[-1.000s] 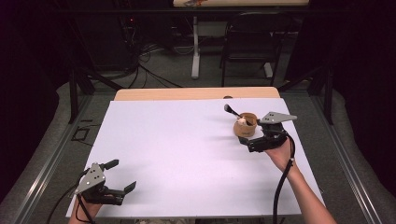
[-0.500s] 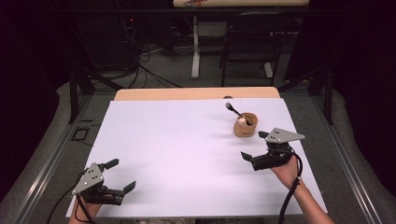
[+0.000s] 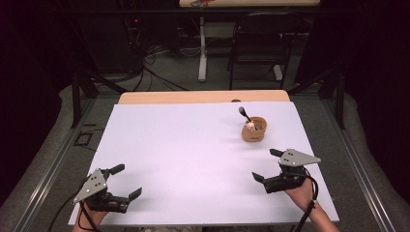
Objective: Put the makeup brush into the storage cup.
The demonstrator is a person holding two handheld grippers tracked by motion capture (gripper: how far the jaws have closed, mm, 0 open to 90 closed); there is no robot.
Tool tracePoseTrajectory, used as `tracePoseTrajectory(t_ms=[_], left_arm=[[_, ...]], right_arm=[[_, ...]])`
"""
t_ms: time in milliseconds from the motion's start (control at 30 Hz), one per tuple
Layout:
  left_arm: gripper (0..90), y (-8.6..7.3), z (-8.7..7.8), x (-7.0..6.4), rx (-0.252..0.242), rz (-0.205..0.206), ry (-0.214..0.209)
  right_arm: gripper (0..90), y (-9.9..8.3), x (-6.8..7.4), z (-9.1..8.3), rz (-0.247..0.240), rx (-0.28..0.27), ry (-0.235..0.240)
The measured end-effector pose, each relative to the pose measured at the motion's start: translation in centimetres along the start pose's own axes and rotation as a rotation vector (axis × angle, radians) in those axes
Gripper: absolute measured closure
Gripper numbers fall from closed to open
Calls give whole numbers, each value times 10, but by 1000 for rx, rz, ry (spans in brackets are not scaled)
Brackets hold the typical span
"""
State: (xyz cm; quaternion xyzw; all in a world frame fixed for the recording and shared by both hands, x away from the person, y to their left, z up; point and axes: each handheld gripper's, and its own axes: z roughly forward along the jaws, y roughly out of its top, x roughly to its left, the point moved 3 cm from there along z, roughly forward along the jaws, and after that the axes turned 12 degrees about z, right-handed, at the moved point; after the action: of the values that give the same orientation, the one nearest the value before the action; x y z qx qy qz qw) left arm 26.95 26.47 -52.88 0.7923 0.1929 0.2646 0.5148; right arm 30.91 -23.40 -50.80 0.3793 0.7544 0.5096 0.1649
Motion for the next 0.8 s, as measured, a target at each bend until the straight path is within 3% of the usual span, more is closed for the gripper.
tracePoseTrajectory(t_ms=[233,467,800], left_arm=[[0,0,2,-1,0,2,-15],[0,-1,3,-2,-11,-6,-25],[0,-2,3,-3,-16,-2,-49]], right_arm=[[0,-15,5,-8,19,-3,1],[0,-29,9,-12,-1,1,-2],[0,-36,9,-16,-22,-11,55]])
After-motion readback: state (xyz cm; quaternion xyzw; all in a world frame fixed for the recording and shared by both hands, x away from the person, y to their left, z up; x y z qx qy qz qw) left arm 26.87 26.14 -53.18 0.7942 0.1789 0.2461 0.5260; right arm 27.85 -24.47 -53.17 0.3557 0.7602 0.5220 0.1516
